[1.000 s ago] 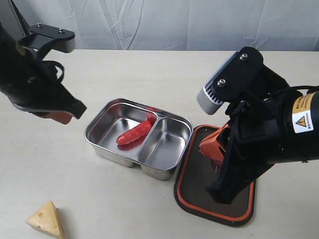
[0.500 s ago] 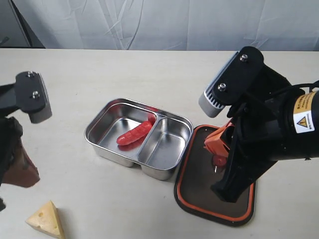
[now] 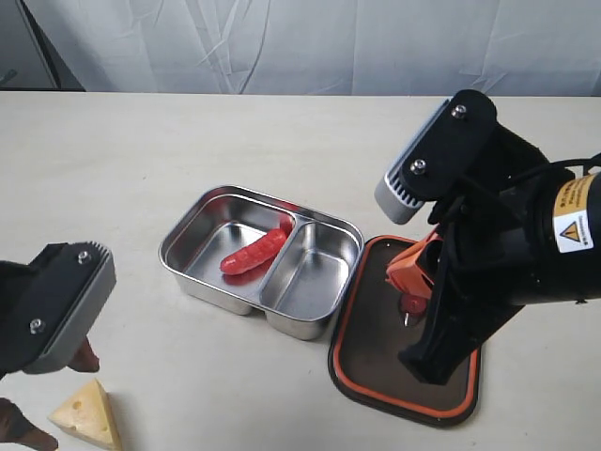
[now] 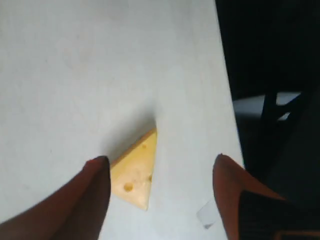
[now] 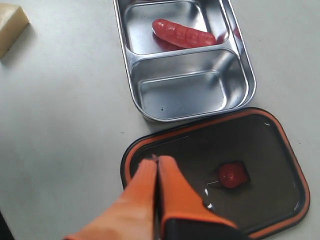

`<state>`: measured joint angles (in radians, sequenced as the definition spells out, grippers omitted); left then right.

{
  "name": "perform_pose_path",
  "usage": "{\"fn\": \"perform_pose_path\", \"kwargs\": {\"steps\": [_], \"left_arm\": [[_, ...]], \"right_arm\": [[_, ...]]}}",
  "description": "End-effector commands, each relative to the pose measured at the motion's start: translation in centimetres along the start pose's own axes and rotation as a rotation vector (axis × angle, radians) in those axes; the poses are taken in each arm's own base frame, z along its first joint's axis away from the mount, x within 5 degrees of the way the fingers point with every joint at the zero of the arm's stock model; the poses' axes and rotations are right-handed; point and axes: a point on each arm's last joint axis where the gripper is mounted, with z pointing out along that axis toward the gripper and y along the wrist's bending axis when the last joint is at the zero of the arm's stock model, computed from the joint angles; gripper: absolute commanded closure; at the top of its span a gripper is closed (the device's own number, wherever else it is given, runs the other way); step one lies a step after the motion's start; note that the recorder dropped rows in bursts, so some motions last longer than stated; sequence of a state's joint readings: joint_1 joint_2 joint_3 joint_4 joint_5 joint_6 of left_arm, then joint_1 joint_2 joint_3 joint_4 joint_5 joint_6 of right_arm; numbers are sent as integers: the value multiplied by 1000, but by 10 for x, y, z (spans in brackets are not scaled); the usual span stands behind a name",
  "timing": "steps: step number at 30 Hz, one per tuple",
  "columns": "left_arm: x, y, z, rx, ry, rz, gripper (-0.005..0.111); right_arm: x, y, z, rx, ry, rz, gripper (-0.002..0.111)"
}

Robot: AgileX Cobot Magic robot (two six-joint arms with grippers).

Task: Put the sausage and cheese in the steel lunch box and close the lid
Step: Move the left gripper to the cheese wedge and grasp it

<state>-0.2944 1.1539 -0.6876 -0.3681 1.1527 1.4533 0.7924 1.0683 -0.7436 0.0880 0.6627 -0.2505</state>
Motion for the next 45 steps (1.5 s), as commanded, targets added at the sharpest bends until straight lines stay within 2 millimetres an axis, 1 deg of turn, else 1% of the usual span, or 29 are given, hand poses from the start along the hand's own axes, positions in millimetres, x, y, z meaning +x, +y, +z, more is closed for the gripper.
{"fn": "perform_pose_path", "kwargs": {"steps": [1, 3, 6, 11, 15, 19, 23, 28, 34, 39, 45], "left_arm": [[17, -3, 15, -10, 120, 90, 43], [22, -4, 23, 6, 143, 89, 42], [24, -2, 31, -2, 137, 74, 41], [25, 5, 34, -63, 145, 93, 41], [21, 5, 36, -79, 178, 230, 41], [14, 4, 41, -67, 212, 323, 41], [8, 4, 50, -31, 235, 382, 41], [7, 6, 62, 27, 297, 462, 41], [-1, 12, 76, 7, 294, 488, 41], [4, 17, 84, 19, 389, 496, 41], [7, 17, 94, 56, 400, 479, 41]], "right_arm": [[0, -1, -2, 8, -7, -8, 108], [0, -1, -2, 8, -7, -8, 108], [-1, -1, -2, 7, -7, -7, 108], [-1, -1, -2, 7, -7, -7, 108], [-1, -1, -2, 7, -7, -7, 108], [-1, -1, -2, 7, -7, -7, 108], [-1, -1, -2, 7, -7, -7, 108], [-1, -1, -2, 7, -7, -7, 108], [0, 0, -2, 6, -5, -7, 108], [0, 0, -2, 6, -5, -7, 108], [0, 0, -2, 6, -5, -7, 108]]}}
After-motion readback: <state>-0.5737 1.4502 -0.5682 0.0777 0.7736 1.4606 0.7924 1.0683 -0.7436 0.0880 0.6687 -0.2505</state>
